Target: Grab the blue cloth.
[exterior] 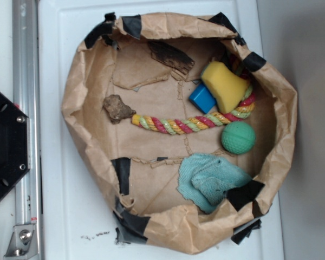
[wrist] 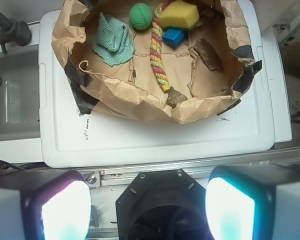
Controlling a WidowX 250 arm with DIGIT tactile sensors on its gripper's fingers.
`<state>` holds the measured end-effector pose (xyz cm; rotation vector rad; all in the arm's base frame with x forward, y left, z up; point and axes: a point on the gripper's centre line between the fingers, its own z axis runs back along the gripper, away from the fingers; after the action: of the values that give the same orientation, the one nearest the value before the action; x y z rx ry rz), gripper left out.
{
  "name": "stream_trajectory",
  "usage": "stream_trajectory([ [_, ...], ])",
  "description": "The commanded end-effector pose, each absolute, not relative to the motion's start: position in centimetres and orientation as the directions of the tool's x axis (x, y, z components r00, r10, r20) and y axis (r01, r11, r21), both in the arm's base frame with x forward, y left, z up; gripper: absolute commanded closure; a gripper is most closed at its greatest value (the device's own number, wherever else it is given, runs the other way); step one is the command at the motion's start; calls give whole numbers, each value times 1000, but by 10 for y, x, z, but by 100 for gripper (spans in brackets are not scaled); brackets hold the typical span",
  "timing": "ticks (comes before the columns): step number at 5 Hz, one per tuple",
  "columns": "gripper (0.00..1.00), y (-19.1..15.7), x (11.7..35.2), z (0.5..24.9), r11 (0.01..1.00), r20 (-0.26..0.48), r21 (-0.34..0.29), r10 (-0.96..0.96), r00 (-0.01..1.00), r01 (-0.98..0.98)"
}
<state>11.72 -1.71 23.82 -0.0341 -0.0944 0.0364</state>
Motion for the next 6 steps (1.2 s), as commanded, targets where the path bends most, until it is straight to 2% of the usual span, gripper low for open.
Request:
stream_trajectory([
  [1,0,-17,117,238,999,94,-36,38,995,-35],
  [4,0,-17,117,238,999,94,-36,38,995,-35],
  [5,0,-2,167,216,996,88,-62,69,994,-63],
  [6,0,-2,219,200,999,167,-15,51,985,-49],
])
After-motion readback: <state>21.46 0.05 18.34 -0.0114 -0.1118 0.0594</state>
